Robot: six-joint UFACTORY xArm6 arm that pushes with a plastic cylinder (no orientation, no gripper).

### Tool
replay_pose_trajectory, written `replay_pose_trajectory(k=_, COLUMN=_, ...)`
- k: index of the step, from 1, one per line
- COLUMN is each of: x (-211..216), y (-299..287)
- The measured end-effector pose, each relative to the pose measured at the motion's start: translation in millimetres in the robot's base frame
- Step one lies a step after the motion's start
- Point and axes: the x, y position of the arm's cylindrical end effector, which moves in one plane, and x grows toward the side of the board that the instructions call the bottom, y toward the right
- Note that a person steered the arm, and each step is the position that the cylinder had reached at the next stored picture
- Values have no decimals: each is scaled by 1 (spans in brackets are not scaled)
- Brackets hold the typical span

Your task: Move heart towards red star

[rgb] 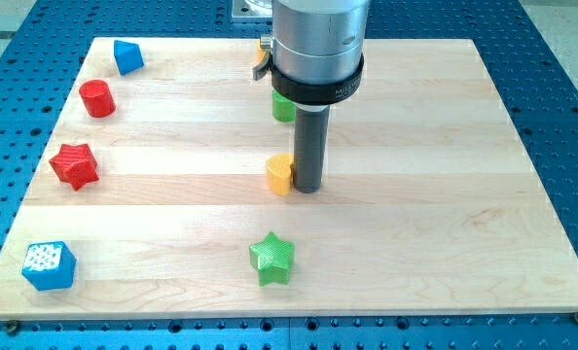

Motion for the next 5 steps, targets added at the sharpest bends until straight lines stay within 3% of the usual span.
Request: replay_pose_trajectory(k=5, x=24, y=-14)
